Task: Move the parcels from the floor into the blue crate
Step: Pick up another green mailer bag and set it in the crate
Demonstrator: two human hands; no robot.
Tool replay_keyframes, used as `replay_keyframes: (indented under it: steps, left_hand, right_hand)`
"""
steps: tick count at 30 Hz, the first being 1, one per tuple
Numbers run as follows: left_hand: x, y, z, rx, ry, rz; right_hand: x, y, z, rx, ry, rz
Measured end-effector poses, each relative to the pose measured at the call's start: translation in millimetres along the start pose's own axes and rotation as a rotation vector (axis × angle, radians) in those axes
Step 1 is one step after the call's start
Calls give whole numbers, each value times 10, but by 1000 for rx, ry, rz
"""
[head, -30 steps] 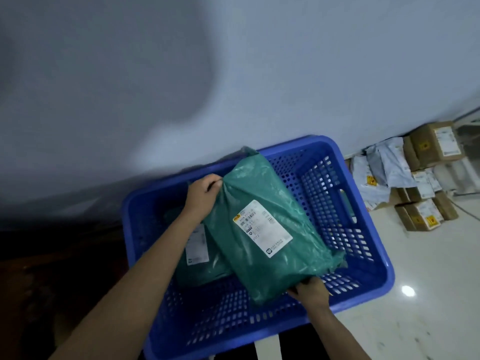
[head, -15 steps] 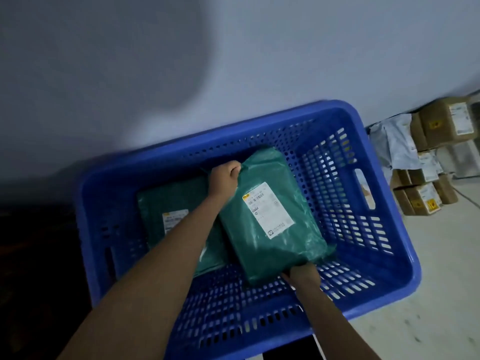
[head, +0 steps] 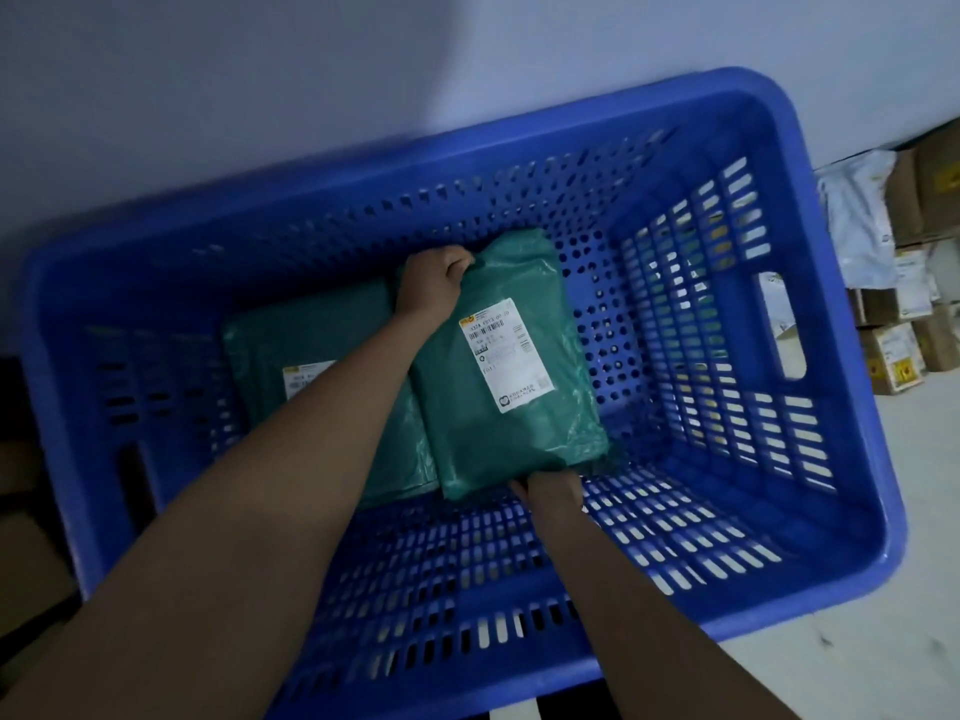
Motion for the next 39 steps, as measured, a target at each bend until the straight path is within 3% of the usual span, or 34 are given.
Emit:
replay_keyframes:
  steps: [4, 6, 9, 11, 14, 16, 18, 20, 25, 29, 30, 32, 34, 36, 39]
  left_hand:
    - [-16, 75, -24, -37, 16, -47]
    - [66, 91, -27, -56, 19, -65]
    - [467, 27, -91, 22, -43, 49]
    - [910, 19, -205, 101, -186, 133]
    - [1512, 183, -362, -65, -293, 43]
    - [1737, 395, -400, -355, -129, -113]
    - [1850, 621, -447, -595, 35, -271]
    - [1867, 770, -524, -755, 101, -331]
    - [1767, 755, -731, -975, 58, -277]
    - [1722, 581, -594, -725, 7, -210]
    - [1625, 481, -504, -640, 2, -152]
    - [1313, 288, -316, -571, 45, -29]
    - [928, 155, -207, -576, 79, 43]
    - [567, 76, -217, -642, 64, 43]
    - [285, 70, -326, -761, 33, -20]
  right_hand:
    - [-100, 38, -5, 19, -3, -12]
    - [-70, 32, -30, 120, 82, -50]
    - [49, -54, -278, 292, 244, -222]
    - [25, -254, -613, 592, 107, -246]
    - [-133, -602, -1222, 995, -387, 61]
    - [-252, -698, -1294, 944, -395, 42]
    - [-375, -657, -1099, 728, -177, -159]
    - [-478, -565, -875, 488, -35, -244]
    - [-462, -388, -741, 477, -323, -225]
    - [-453, -437, -977, 1114, -356, -201]
    - [-423, -387, -1181, 1276, -455, -101]
    - [-331, -95, -1634, 1409, -900, 51]
    - [-232, 357, -1894, 1436, -1322, -67]
    - [-313, 702, -1993, 1572, -1353, -246]
    - [-558, 854, -2082, 1774, -1194, -279]
Point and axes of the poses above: each hand's wrist, its own x-axis away from the middle knuckle, its own y-axis out of the palm, z = x × y, the point moved 4 cm from there along -x, towards the middle knuckle, and after that the axes turned 11 degrees about -y, right-handed, at the moved point
